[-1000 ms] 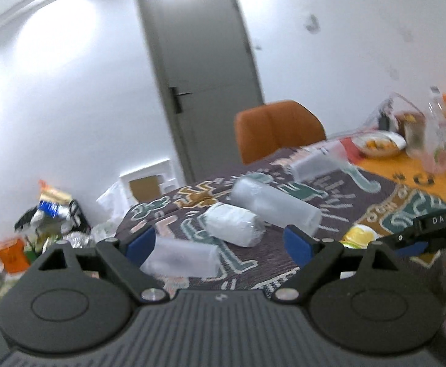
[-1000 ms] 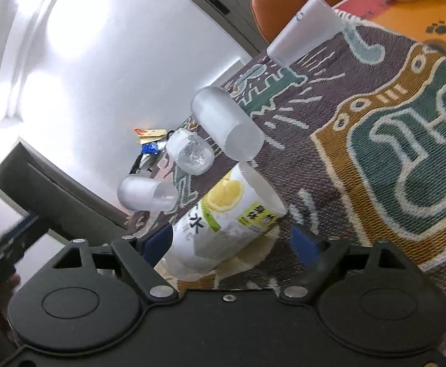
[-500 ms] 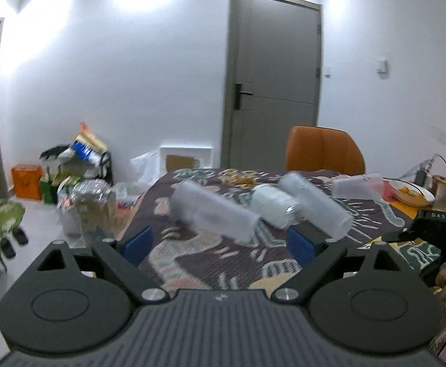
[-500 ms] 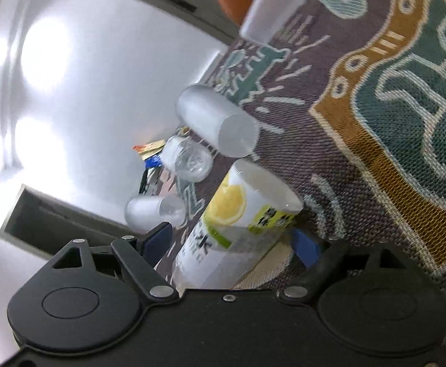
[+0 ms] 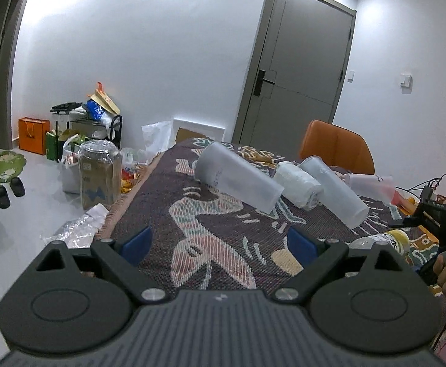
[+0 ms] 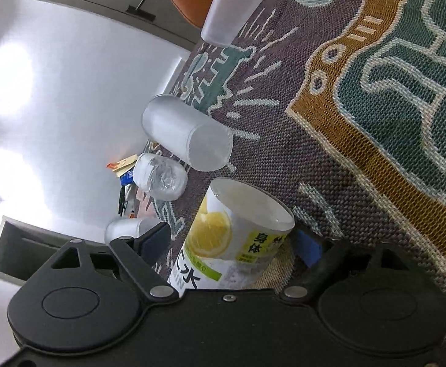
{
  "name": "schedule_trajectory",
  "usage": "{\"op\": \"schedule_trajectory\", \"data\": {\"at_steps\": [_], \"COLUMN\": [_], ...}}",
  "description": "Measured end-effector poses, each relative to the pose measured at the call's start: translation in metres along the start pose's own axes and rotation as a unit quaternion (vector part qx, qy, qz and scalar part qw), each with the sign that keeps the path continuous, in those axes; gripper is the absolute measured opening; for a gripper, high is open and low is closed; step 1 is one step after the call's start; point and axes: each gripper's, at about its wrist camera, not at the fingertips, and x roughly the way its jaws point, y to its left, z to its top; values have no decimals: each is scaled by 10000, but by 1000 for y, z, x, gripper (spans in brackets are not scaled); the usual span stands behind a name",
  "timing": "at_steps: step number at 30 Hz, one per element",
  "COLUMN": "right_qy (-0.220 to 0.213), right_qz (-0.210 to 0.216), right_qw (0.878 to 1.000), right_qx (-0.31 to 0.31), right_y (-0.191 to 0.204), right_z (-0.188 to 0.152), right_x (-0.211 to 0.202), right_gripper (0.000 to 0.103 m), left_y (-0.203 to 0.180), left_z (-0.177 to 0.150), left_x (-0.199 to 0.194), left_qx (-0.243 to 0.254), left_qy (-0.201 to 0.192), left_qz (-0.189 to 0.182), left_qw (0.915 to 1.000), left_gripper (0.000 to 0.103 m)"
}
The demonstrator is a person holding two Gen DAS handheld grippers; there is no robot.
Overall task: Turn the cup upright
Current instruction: 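Grasp the bottle with the right gripper while the left gripper releases it, then rotate the bottle cap-up with the right gripper and lower it onto the blanket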
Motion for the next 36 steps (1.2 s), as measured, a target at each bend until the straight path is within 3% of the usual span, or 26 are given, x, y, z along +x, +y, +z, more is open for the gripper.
{"op": "schedule_trajectory", "data": {"at_steps": [3, 5, 10, 19, 25, 27, 32, 36], "right_qy": [-112, -202, -338, -494, -800, -995, -1559, -1971], "right_qz": [-97, -243, -137, -62, 165, 232, 157, -119], "right_qw": [9999, 9994, 9993, 9978, 9912, 9850, 9561, 9185], "right_qx": [-64, -161, -118, -438, -1045, -1389, -2477, -3426], "right_y": [3, 5, 0, 1, 17, 24, 46, 62], "right_z": [-2, -4, -5, -9, -14, -17, -31, -49], "right_x": [3, 3, 2, -9, -31, -38, -52, -54], "right_gripper": [86, 71, 58, 58, 58, 58, 58, 58], "left_y": [1, -1, -6, -14, -23, -27, -40, -47], "left_z": [-3, -5, -9, -6, -2, 0, 1, 0], "left_x": [3, 6, 13, 23, 36, 40, 53, 61], "left_qx": [-45, -71, -52, -24, 31, 46, 125, 147], "left_qy": [52, 92, 179, 224, 253, 257, 330, 377], "left_qz": [-37, -68, -101, -117, -203, -244, -316, -357], "left_qw": [10000, 9999, 9998, 9997, 9995, 9994, 9989, 9985], "left_gripper": [94, 94, 94, 94, 94, 94, 94, 94]}}
